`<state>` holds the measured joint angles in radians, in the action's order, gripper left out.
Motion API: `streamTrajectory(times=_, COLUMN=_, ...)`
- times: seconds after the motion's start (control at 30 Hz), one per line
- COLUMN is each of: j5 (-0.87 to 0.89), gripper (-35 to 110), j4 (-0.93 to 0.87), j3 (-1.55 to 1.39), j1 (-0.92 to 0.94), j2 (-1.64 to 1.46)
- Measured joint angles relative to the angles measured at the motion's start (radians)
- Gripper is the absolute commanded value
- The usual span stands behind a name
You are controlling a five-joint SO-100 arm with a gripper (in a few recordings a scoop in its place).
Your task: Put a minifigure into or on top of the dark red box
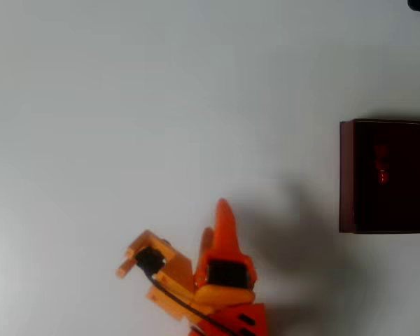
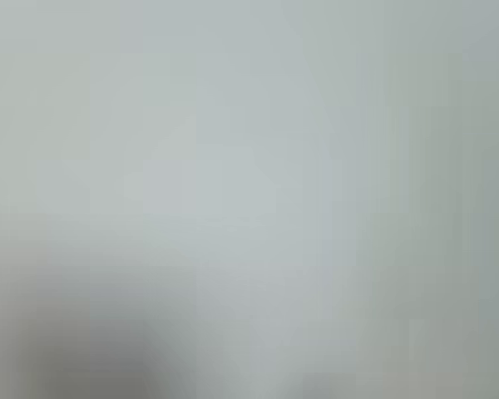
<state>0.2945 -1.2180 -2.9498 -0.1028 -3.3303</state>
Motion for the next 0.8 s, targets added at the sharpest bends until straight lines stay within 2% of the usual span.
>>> streamTrajectory(times=0.27, j5=0.074, gripper=17, j4=-0.044, j3=-0.072, j1=-0.051, j2=-0.006)
streamTrajectory(times=0.5, j5=-0.063, gripper=0, j4=-0.095, j3=-0.072, j1=-0.058, j2=-0.009)
streamTrajectory(times=0.63, j5=-0.078, gripper=0, j4=-0.097, j3=-0.072, j1=-0.074, j2=-0.009)
streamTrajectory(times=0.8, j5=-0.133, gripper=0, j4=-0.098, j3=-0.072, j1=-0.198, j2=-0.009)
